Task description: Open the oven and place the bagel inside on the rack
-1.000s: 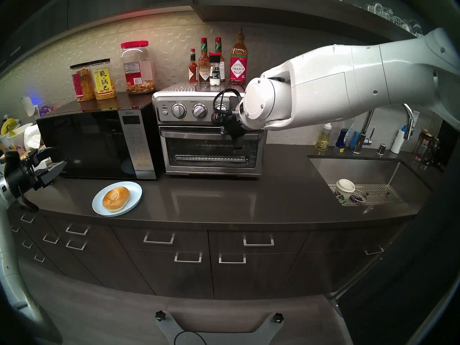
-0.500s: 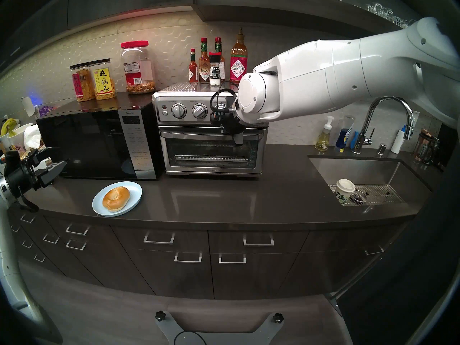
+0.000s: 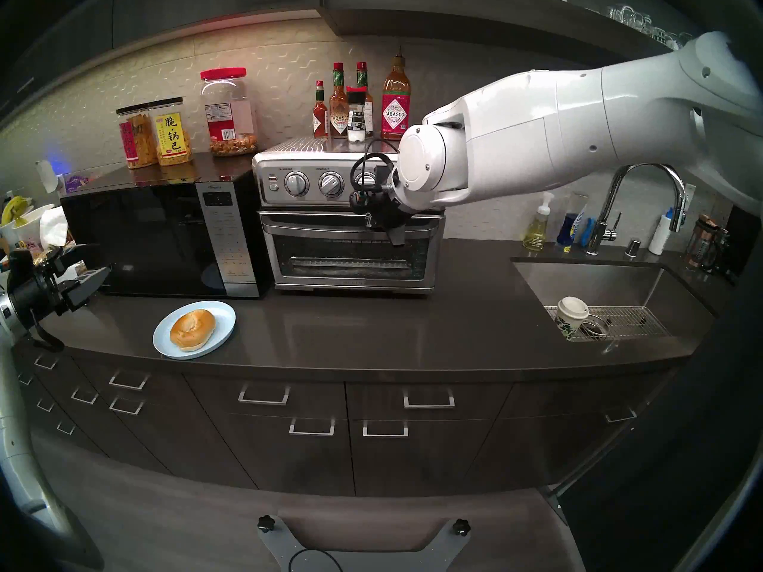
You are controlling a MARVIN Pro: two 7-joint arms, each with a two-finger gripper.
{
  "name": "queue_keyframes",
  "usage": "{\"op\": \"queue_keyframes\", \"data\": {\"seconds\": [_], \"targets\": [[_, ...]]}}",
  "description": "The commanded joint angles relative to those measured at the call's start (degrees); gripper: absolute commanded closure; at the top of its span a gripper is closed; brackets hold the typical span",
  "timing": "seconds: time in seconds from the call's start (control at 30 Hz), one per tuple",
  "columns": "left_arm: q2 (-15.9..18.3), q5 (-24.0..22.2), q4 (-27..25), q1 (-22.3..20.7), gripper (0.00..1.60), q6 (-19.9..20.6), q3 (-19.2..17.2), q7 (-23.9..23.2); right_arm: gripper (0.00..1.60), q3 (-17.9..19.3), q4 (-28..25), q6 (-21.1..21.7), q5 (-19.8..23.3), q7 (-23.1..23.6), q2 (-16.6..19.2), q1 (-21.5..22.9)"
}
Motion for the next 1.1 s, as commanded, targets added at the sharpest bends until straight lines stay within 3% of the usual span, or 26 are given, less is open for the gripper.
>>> {"op": "queue_keyframes", "data": {"seconds": [0.0,0.37,1.07], "targets": [[0.25,-0.19,-0.54,-0.33,0.0,-0.1,-0.14,-0.09,1.6,-2.45,-3.64,1.1,1.14,-2.04,0.61,-5.98],[0.25,-0.15,-0.51,-0.34,0.0,-0.1,-0.14,-0.1,1.6,-4.84,-5.92,2.07,0.78,-6.8,1.43,-6.37],[0.24,-0.1,-0.47,-0.36,0.0,-0.09,-0.13,-0.11,1.6,-7.67,-11.88,3.17,-2.14,-6.8,1.4,-4.34]]}}
